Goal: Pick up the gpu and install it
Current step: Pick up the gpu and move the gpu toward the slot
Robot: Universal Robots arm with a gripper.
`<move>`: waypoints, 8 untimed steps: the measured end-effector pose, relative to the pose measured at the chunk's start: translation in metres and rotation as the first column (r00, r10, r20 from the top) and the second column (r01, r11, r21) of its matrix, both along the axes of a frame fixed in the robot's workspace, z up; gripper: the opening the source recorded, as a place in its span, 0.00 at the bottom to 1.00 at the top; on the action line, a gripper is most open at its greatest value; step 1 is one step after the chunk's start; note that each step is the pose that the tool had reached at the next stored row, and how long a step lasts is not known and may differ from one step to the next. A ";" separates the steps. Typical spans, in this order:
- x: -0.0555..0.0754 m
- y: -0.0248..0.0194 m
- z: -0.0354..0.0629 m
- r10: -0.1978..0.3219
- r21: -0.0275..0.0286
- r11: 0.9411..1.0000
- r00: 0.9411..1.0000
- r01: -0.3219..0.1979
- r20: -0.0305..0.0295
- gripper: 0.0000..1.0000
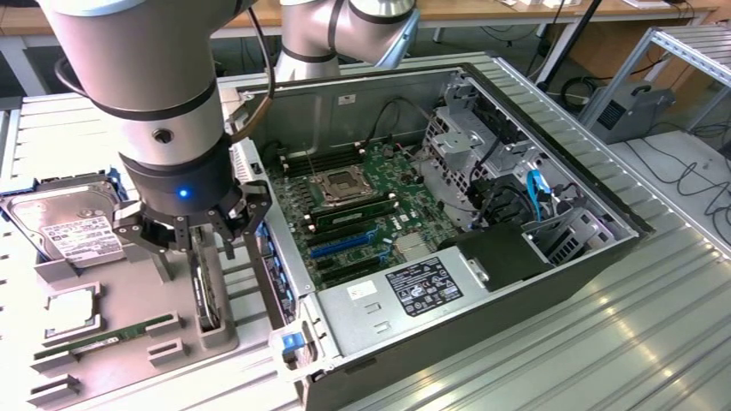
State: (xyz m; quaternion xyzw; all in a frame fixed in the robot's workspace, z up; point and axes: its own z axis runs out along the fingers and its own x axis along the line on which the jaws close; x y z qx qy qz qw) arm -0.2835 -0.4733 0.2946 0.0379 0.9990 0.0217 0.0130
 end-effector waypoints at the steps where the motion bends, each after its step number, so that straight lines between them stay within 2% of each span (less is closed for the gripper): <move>1: 0.000 0.0000 -0.0002 0.000 0.000 1.000 1.000 0.000 0.000 0.42; 8: 0.000 0.0000 -0.0020 0.000 0.000 1.000 1.000 0.000 0.000 0.42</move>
